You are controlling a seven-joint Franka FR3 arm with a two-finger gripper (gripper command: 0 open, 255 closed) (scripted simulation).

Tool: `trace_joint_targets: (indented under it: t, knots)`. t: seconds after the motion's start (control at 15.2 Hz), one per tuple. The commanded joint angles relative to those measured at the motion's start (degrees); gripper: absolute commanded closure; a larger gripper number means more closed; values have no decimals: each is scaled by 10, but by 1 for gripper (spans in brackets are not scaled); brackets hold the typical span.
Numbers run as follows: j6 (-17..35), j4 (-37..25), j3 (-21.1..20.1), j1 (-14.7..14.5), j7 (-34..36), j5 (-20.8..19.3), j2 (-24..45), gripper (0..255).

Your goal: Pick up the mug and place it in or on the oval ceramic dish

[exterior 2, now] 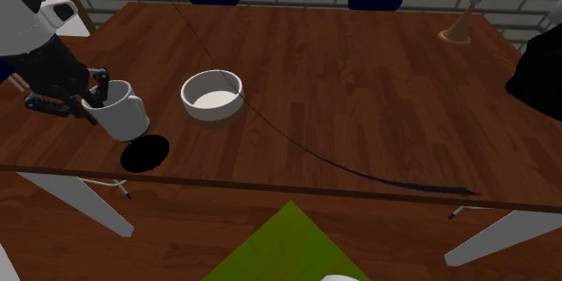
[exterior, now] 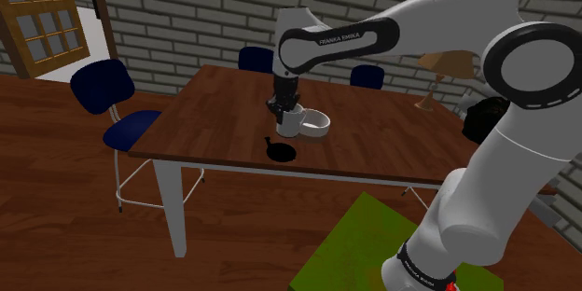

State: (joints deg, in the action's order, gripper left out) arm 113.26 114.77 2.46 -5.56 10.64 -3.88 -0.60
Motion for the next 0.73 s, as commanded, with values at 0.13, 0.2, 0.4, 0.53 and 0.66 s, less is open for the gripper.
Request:
trace_joint_targets:
  t: [0.13,0.2,0.4,0.53,0.66]
  knots:
    - [30,20,0,0,2,-1,10,255]
    - [38,25,0,0,2,-1,12,255]
    - [60,39,0,0,3,-1,20,255]
    - [75,48,1,1,4,-1,26,255]
    - [86,54,1,1,5,-2,31,255]
